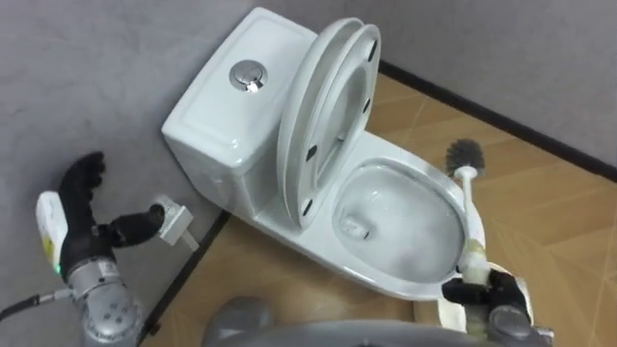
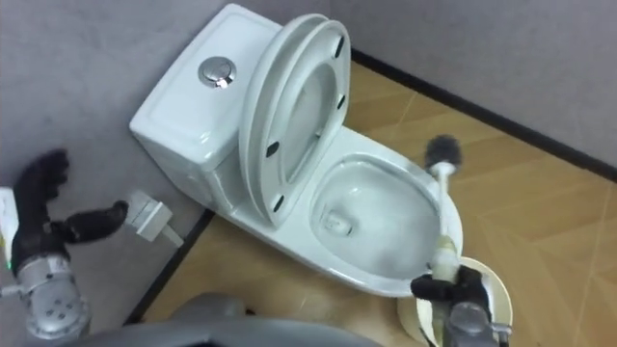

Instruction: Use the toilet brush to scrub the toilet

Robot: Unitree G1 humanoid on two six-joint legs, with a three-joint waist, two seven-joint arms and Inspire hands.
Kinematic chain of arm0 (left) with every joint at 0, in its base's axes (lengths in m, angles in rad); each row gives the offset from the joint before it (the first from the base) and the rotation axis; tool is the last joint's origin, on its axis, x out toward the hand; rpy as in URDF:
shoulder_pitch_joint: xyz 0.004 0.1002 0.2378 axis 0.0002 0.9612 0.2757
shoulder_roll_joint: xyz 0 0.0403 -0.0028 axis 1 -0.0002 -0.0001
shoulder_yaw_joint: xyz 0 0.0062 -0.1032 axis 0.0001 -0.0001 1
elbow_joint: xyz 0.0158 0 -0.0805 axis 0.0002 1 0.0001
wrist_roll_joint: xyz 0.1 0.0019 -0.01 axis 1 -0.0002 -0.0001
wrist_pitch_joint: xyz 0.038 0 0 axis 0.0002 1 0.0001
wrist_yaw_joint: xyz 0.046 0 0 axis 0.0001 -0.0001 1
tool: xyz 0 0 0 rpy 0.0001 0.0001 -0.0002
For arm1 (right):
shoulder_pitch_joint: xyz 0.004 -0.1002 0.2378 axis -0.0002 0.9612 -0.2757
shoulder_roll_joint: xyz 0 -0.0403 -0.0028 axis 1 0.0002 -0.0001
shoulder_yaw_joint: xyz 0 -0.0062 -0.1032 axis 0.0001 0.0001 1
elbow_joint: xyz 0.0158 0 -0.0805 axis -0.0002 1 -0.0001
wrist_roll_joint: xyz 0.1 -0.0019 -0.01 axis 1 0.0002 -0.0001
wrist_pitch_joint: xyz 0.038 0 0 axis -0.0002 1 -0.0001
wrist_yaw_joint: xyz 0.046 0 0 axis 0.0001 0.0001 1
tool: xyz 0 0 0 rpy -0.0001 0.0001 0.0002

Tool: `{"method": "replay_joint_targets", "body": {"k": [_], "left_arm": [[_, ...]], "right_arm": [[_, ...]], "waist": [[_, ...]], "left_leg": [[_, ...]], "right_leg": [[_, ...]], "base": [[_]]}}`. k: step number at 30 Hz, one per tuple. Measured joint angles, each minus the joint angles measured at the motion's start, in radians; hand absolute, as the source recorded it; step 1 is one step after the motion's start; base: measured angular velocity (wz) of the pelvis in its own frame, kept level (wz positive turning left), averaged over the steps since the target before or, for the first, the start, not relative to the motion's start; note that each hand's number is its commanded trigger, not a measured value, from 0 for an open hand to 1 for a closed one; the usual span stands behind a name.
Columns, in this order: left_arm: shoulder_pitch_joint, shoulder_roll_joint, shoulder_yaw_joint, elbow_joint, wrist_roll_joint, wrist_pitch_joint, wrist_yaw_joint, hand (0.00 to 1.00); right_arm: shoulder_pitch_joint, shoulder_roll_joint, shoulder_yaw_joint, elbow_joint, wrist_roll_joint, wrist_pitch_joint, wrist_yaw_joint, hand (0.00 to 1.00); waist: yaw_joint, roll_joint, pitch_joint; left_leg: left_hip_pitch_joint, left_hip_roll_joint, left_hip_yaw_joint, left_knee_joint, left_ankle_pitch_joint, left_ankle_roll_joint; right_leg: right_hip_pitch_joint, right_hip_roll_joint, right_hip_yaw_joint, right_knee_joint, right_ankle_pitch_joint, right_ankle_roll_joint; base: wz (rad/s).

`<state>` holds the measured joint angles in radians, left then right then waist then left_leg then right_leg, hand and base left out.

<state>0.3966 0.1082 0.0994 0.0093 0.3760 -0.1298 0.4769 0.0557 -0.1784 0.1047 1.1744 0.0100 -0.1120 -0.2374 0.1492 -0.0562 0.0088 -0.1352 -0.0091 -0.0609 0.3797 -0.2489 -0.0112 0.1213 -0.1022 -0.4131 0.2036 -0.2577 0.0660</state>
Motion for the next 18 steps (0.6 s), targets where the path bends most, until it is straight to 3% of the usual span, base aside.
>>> {"method": "replay_joint_targets", "body": {"k": [2,8,15,18], "left_arm": [[-0.031,0.027,-0.036,-0.058,0.012,-0.016,0.017,0.0],[-0.152,0.081,-0.049,-0.102,0.102,-0.063,0.025,0.0],[-0.153,0.083,-0.119,-0.089,0.158,-0.063,0.013,0.0],[-0.147,0.083,-0.154,-0.025,0.164,-0.062,0.007,0.0]], "right_arm": [[-0.004,0.003,0.042,0.022,-0.032,0.0,0.017,1.0],[-0.008,0.006,0.069,0.035,-0.097,0.002,0.047,1.0],[0.001,-0.002,0.067,0.034,-0.16,0.005,0.07,1.0],[0.006,-0.009,0.068,0.037,-0.166,0.006,0.091,1.0]], "waist": [[-0.001,0.007,-0.0017],[-0.017,0.007,-0.0018],[-0.036,0.012,-0.005],[-0.048,0.015,-0.0072]], "left_leg": [[-0.001,-0.001,0.003,0.0,0.001,0.001],[0.0,-0.003,0.007,-0.002,0.003,0.002],[0.006,-0.001,0.033,-0.026,0.003,0.002],[0.025,-0.004,0.041,-0.055,0.011,0.003]], "right_leg": [[-0.003,-0.002,0.003,0.0,0.0,0.0],[-0.01,-0.003,0.019,-0.004,0.0,0.0],[-0.021,-0.005,0.049,-0.02,0.002,-0.001],[-0.019,-0.01,0.056,-0.02,0.002,-0.001]], "base": [[0.0],[-0.06],[-0.13],[-0.06]]}}
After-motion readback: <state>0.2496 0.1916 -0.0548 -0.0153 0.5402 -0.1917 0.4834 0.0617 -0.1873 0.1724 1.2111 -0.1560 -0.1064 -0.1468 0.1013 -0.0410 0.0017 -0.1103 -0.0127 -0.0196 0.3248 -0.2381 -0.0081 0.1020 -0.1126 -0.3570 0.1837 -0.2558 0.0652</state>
